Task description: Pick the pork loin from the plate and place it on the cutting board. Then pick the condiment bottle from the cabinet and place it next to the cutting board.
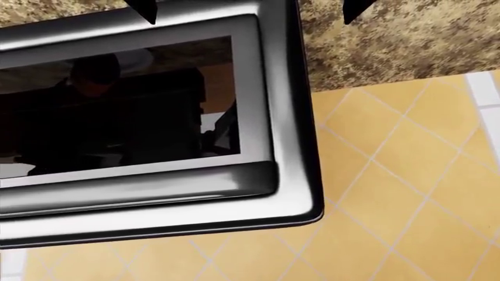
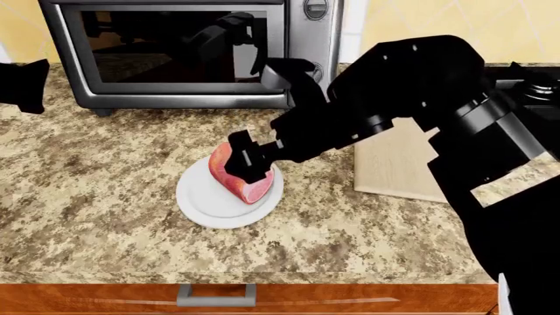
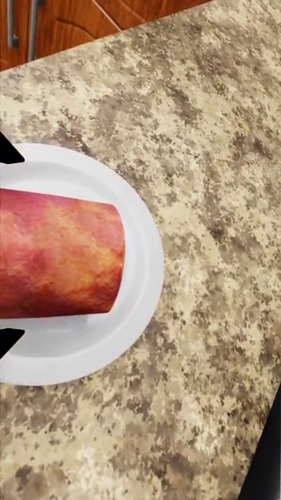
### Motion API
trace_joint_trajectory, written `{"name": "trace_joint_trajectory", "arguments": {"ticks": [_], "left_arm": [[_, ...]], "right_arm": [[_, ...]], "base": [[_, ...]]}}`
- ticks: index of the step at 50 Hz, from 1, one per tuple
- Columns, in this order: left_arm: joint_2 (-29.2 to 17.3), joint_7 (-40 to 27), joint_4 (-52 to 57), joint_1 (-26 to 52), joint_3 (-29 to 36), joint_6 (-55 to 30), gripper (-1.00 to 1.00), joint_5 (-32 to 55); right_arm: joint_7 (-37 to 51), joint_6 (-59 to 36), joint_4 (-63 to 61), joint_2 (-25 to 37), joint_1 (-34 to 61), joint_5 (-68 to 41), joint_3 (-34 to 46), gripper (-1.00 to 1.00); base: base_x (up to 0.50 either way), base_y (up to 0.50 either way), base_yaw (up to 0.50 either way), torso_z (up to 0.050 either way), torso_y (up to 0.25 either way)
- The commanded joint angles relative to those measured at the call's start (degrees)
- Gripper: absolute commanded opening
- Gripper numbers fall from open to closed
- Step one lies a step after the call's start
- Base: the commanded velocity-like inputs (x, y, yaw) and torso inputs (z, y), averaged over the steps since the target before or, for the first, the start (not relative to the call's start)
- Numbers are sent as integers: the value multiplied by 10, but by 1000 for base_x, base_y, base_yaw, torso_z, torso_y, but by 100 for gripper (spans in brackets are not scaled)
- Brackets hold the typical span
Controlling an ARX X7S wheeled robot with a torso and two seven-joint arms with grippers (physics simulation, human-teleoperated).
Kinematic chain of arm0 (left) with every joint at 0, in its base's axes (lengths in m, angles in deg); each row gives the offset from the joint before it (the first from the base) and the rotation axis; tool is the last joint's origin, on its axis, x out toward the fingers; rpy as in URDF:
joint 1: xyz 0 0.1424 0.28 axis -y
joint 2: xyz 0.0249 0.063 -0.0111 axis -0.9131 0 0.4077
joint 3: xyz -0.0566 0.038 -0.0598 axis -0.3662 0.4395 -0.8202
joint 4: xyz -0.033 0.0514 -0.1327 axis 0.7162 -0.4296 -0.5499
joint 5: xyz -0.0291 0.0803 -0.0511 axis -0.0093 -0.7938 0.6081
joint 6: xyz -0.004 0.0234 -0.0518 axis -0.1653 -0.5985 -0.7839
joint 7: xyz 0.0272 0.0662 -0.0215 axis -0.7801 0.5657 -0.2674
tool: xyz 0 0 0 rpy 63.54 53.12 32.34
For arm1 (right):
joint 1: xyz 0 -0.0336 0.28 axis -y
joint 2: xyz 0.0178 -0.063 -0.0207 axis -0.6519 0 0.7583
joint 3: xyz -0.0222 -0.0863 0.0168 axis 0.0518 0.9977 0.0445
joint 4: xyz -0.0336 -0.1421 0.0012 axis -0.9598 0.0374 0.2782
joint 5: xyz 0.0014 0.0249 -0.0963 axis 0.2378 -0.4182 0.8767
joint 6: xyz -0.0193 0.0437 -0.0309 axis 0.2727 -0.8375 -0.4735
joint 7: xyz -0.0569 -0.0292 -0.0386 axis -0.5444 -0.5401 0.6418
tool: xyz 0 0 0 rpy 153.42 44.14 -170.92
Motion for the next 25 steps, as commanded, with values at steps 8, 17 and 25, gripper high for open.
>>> {"name": "trace_joint_trajectory", "arguments": {"ticks": [8, 17, 25], "left_arm": [[1, 0, -5, 3, 3, 5, 100, -1], [0, 0, -5, 2, 2, 5, 100, 1], [0, -1, -6, 3, 2, 6, 100, 1]], "right_arm": [[10, -2, -7, 5, -7, -11, 0, 100], [7, -2, -8, 5, -6, -12, 3, 100], [7, -2, -12, 6, -8, -14, 5, 100]], "base": [[0, 0, 0, 0, 0], [0, 0, 0, 0, 0], [0, 0, 0, 0, 0]]}}
